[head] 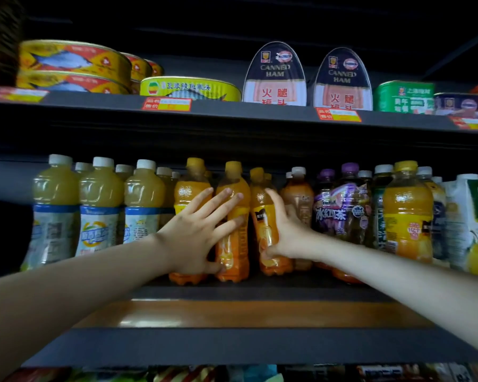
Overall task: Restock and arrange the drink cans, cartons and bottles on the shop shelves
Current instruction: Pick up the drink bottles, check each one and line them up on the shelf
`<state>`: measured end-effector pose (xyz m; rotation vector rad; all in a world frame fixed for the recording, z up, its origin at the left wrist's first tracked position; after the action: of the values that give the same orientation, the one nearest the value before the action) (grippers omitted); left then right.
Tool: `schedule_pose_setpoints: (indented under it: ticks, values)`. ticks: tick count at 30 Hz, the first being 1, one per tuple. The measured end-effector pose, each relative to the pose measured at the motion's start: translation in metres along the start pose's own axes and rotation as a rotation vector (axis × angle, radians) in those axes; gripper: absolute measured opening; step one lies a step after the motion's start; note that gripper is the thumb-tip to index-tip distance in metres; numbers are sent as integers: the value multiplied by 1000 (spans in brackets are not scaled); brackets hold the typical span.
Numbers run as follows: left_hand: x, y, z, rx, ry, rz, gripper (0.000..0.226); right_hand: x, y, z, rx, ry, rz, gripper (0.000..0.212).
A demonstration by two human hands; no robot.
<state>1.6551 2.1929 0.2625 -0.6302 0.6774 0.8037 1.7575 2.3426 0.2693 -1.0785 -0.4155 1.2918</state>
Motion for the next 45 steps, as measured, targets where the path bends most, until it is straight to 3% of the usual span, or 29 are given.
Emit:
schedule_pose_setpoints:
  ticks: [9, 16, 24, 32, 36, 39, 42, 45]
  values:
    - [1, 2, -1, 27, -6, 3, 95, 17, -3, -16, 135, 8, 14, 142]
    - [2, 2, -2, 33, -6, 20, 93, 1, -14, -26, 111, -113, -498, 132]
    - [2, -1, -3, 33, -9, 27, 93, 6, 2, 7, 58, -99, -321, 132]
    - [2, -4, 0, 4, 2, 35, 86, -2, 1, 11, 57, -75, -385, 124]
    - [10, -14, 13, 26, -60, -25, 76, -7, -39, -21, 184, -172, -499, 105]
    - [23, -28, 37, 51, -93, -54, 73, 5, -77, -62, 439, -129, -566, 80]
    - [44, -48, 67, 99, -69, -101, 66, 35, -104, -102, 695, -5, -627, 74]
    - [71, -70, 93, 198, 12, -173, 54, 73, -112, -122, 620, 215, -569, 83]
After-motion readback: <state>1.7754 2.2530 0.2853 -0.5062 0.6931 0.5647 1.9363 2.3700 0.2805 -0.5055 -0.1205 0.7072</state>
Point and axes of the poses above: each hand's wrist, its own z-axis towards the middle knuckle, its own y-axis out of the palm, x = y × z, the point moved 5 cm from there along z, towards the middle knuckle, and after that the axes turned 2 degrees about -y, right-handed, at the moved point
